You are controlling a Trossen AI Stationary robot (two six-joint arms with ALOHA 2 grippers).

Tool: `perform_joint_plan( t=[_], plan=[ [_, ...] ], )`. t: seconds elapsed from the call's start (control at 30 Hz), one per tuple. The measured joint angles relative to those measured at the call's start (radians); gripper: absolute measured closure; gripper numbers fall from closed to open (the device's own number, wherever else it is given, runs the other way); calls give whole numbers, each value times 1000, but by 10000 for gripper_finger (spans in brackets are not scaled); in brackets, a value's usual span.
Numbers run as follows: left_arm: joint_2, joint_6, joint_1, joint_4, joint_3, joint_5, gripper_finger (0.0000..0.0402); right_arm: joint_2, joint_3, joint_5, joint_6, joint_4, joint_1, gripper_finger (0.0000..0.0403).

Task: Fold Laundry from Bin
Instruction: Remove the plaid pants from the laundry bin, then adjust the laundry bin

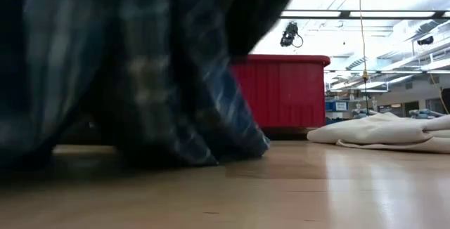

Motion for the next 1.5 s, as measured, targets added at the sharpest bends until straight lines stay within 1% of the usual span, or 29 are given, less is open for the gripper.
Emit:
perform_joint_plan(
  t=[0.1,0.2,0.27,0.37,0.43,0.5,0.63,0.73,0.83,0.9,1.0,1.1,1.2,1.27,1.37,1.43,1.5],
  plan=[
    [24,-65,-55,-96,-9,-37,392,24,-24,1,58,-95,84,234],
    [29,-169,-117,-81,-87,-103,384,39,-93,2,106,-161,174,234],
    [28,-242,-155,-74,-148,-136,369,37,-169,4,135,-139,234,234],
    [25,-365,-201,-77,-249,-187,332,26,-276,9,143,-82,297,234],
    [27,-441,-224,-70,-310,-227,301,20,-342,4,126,-36,320,234],
    [27,-506,-233,-24,-365,-261,267,15,-409,-21,111,18,330,234],
    [27,-571,-219,69,-462,-265,204,-1,-553,-88,78,149,344,234],
    [27,-645,-179,72,-514,-272,169,-21,-675,-156,61,296,355,234],
    [26,-735,-137,32,-529,-321,145,-38,-774,-220,41,468,362,234],
    [17,-777,-109,24,-528,-365,135,-45,-814,-236,31,552,364,234],
    [-4,-811,-66,34,-512,-398,130,-45,-839,-223,-2,599,361,234],
    [-19,-811,-8,71,-506,-402,129,-45,-839,-146,-45,617,339,234],
    [-18,-784,49,63,-509,-428,129,-45,-839,-62,-81,629,291,234],
    [-17,-754,93,68,-514,-452,129,-45,-839,-37,-88,646,247,234],
    [-17,-684,183,88,-515,-473,129,-45,-839,-34,-85,689,165,234],
    [-17,-606,262,120,-515,-480,129,-45,-839,-44,-92,723,104,234],
    [-17,-510,347,157,-515,-458,131,-45,-839,-71,-115,741,39,234]
  ],
)
